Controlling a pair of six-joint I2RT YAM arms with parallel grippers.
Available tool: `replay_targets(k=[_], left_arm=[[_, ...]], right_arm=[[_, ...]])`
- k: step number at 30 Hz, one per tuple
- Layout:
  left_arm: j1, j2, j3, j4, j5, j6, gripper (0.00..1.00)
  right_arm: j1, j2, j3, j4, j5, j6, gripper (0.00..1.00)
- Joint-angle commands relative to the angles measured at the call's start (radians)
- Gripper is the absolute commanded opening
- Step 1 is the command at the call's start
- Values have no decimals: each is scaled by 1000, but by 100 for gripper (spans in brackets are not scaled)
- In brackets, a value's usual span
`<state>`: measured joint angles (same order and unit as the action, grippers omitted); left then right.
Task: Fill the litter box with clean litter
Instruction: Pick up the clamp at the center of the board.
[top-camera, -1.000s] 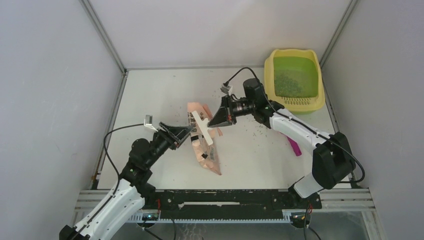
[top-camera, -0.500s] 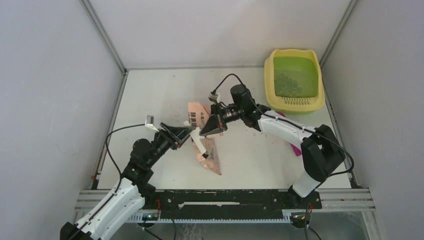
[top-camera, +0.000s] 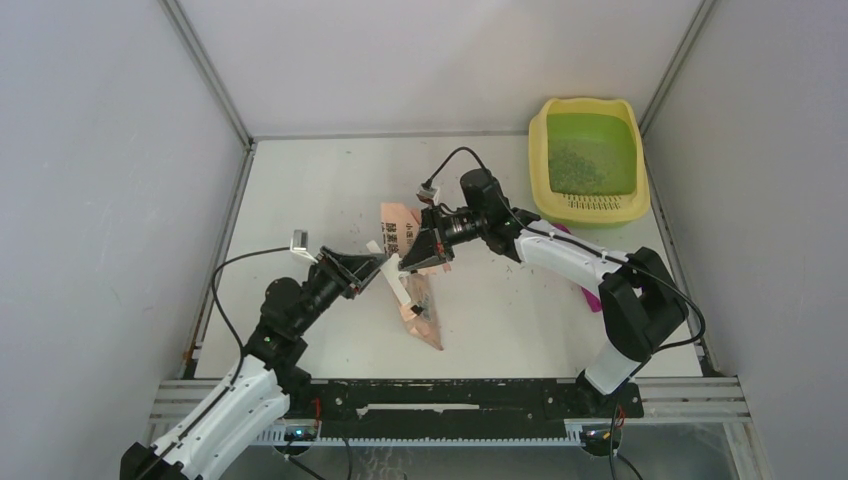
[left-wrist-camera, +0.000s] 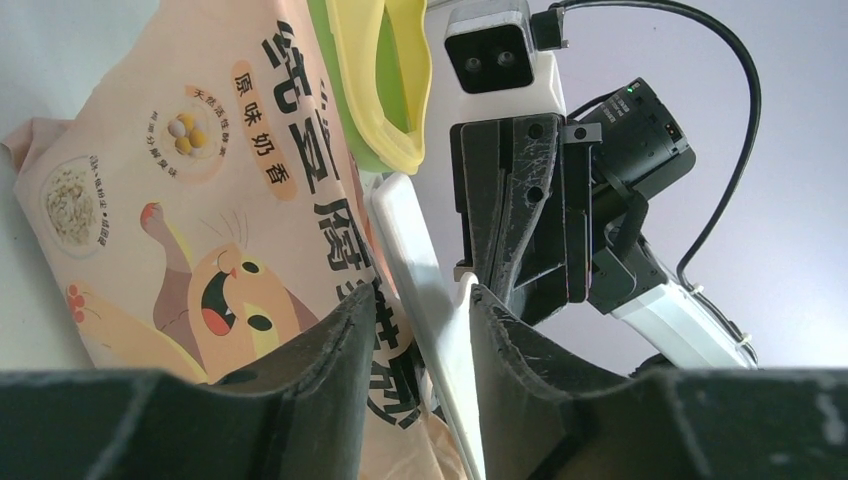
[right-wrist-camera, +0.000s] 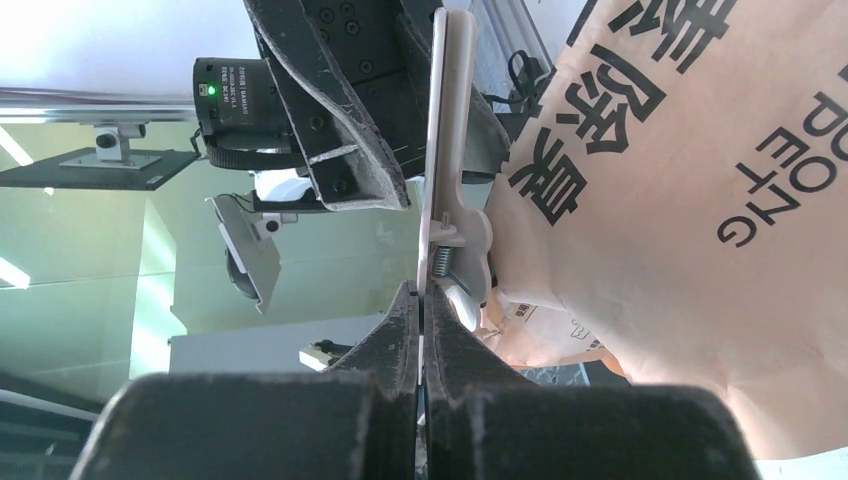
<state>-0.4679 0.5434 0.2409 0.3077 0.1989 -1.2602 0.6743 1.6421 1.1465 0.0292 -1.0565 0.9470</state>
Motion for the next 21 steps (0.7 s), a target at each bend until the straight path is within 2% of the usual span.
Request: replay_targets(k=[1,11,13,21], left_arm=[[8,5,-37,53,23,-8,43],[8,11,-46,56,25,-9,35],[8,9,-45,54,22,-10,31],[12,-1,-53,54,24,-20,29]], right_arm=[[5,4,6,56,-9,1,0],[8,17,6,64,-7,4,0],[8,20,5,64,-7,4,0],[11,22,5,73,-8,11,10]])
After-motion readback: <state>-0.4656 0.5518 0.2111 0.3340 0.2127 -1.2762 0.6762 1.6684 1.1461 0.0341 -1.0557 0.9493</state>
